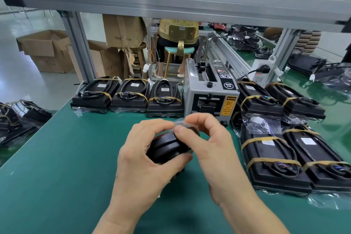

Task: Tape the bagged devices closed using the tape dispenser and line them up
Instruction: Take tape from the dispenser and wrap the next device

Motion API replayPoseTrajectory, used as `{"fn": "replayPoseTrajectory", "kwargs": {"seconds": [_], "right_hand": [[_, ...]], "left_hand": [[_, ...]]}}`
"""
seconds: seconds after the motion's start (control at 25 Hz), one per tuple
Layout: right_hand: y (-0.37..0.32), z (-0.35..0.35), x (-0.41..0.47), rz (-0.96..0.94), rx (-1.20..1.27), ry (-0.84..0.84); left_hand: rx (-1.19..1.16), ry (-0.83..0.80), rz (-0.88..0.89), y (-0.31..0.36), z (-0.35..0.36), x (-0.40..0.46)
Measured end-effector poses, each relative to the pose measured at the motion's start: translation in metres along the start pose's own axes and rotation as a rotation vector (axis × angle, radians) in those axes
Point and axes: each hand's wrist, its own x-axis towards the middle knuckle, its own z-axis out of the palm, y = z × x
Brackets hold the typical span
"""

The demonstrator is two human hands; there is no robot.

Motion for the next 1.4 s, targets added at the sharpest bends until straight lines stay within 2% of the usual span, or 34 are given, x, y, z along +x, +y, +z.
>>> {"fn": "replayPoseTrajectory", "kwargs": {"seconds": [0.12, 0.24, 0.32, 0.52, 0.64, 0.72, 0.92, 1.12, 1.28, 1.4], "right_hand": [[0.007, -0.011, 0.012, 0.033, 0.076, 0.054], [0.019, -0.028, 0.014, 0.063, 0.067, 0.015], [0.031, -0.035, 0.007, 0.094, -0.038, -0.073], [0.040, -0.047, 0.000, 0.124, -0.310, -0.373], [0.023, -0.048, 0.002, 0.088, -0.231, -0.652], [0.013, -0.043, 0.000, 0.035, -0.119, -0.716], [0.006, -0.037, -0.007, -0.056, 0.202, -0.573], [0.008, -0.036, -0.011, 0.011, 0.309, -0.381], [0.004, -0.031, -0.013, -0.205, 0.233, -0.232], [0.002, -0.029, -0.018, -0.401, 0.191, -0.210]], "left_hand": [[0.061, -0.010, -0.128, -0.001, -0.004, 0.000], [0.141, -0.066, -0.317, -0.004, -0.009, 0.007], [-0.041, -0.120, -0.355, -0.007, -0.011, 0.014], [-0.444, -0.106, -0.286, -0.010, -0.029, 0.026], [-0.610, -0.199, -0.287, -0.009, -0.039, 0.028], [-0.660, -0.265, -0.321, -0.007, -0.041, 0.026], [-0.645, -0.383, -0.393, 0.000, -0.042, 0.021], [-0.492, -0.447, -0.401, 0.004, -0.041, 0.017], [-0.392, -0.441, -0.425, 0.008, -0.040, 0.018], [-0.398, -0.506, -0.440, 0.011, -0.042, 0.022]]}}
